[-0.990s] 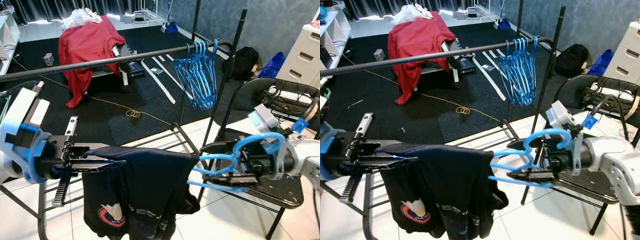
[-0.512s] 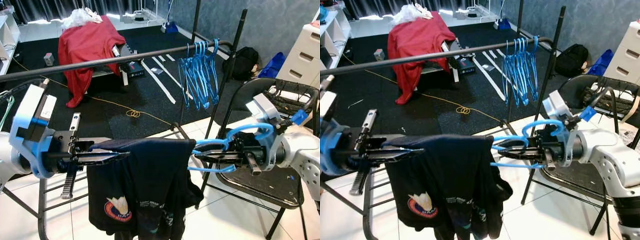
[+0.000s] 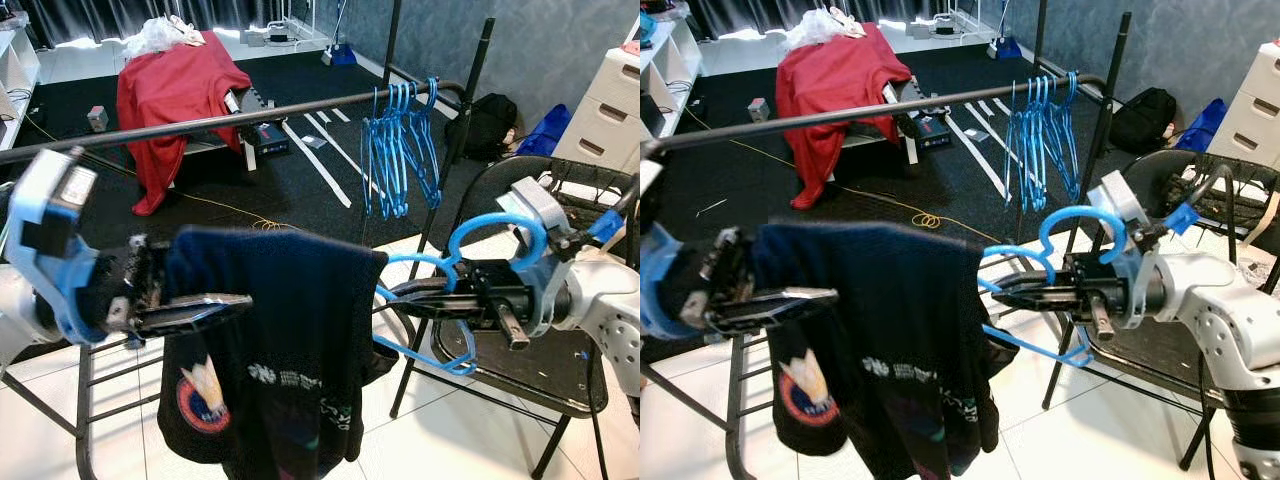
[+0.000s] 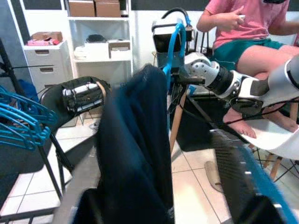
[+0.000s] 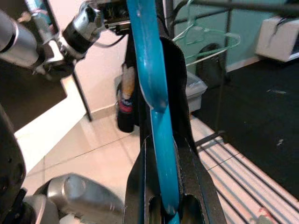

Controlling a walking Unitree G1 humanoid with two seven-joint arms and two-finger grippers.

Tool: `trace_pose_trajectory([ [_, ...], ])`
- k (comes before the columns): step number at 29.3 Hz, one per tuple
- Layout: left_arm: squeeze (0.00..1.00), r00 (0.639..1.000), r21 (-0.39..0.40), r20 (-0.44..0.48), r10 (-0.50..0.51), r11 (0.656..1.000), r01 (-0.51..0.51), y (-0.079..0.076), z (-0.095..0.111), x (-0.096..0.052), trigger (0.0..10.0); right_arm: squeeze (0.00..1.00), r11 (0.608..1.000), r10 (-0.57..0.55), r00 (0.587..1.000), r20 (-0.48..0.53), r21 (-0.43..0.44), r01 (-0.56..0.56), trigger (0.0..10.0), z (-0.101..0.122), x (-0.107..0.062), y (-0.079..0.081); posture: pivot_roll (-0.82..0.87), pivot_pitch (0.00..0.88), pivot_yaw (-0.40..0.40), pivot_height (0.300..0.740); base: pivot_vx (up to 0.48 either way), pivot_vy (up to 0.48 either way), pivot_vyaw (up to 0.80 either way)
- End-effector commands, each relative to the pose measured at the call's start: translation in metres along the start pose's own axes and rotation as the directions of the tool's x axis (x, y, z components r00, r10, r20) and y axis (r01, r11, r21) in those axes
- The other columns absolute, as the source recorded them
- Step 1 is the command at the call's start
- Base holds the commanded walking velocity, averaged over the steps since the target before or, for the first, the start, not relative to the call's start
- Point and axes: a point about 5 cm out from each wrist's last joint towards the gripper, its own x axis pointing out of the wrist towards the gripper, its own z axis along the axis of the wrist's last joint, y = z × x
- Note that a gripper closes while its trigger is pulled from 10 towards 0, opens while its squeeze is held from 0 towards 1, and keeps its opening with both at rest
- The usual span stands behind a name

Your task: Hang hanger

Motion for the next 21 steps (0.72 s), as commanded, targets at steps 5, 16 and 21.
trace_pose_trajectory([
  [5, 1.0, 0.987, -0.017, 0.102, 0.125, 0.992, -0.124, 0.006, 0.001, -0.026, 10.0, 0.0, 0.999, -0.015, 0.998, 0.06, -0.049, 0.018, 0.0, 0.018, -0.009, 0.001, -0.07, 0.051, 0.0, 0.74, 0.0, 0.0, 0.0],
  [16, 0.0, 0.965, -0.07, -0.008, 0.264, 0.962, -0.264, 0.007, -0.052, -0.019, 10.0, 0.0, 0.995, 0.038, 0.993, 0.108, -0.097, -0.028, 0.0, 0.039, -0.008, 0.007, -0.08, 0.039, -0.007, 0.74, 0.0, 0.0, 0.0],
  [21, 0.0, 0.96, -0.109, 0.055, 0.276, 0.957, -0.269, 0.007, -0.052, -0.013, 0.0, 0.0, 0.996, 0.024, 0.993, 0.112, -0.093, -0.013, 0.0, 0.036, -0.007, 0.006, -0.07, 0.046, -0.008, 0.74, 0.0, 0.0, 0.0],
])
